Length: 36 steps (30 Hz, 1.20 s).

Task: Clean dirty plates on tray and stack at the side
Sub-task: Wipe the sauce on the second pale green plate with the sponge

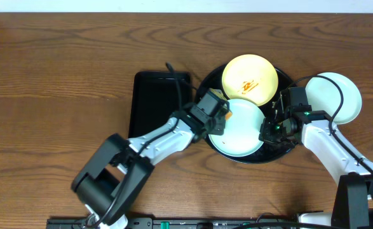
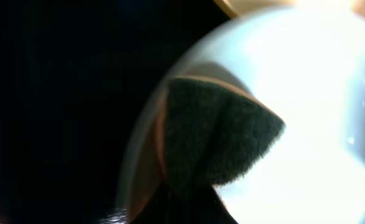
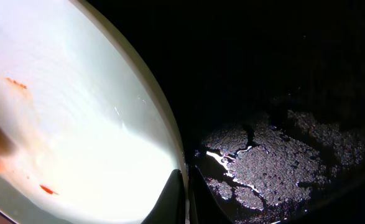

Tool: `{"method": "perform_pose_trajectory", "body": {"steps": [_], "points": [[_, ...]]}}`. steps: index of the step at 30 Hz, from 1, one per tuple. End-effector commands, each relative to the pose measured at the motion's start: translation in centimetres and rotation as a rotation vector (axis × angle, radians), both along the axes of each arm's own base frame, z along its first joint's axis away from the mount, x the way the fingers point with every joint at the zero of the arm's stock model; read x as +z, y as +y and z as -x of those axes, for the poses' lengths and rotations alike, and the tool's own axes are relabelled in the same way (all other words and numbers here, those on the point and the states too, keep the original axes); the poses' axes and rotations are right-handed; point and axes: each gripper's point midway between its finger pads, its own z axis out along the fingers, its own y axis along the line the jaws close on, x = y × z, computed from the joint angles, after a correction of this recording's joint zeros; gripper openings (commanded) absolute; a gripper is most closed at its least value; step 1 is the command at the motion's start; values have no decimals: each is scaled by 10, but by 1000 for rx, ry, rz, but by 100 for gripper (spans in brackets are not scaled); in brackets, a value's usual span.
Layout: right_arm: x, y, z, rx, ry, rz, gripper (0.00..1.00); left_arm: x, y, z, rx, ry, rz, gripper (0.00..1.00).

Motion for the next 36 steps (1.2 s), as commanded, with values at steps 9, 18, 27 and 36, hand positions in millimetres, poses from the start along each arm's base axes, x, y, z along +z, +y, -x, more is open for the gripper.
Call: {"method": "perform_pose_trajectory", "body": {"steps": [9,18,27,36], "points": [[-4,-3,3,-5,15,26,1,71,-15,10,-55,-67,160,7],[-4,-3,3,-5,15,26,1,19,-57,58,-195,19,91,7],[-4,-3,3,-5,16,23,1,-22,-40,60,-159,53,-45,8],[-4,-3,3,-5,16,23,1,-3,-3,5,-105,-220,-269,7]]}}
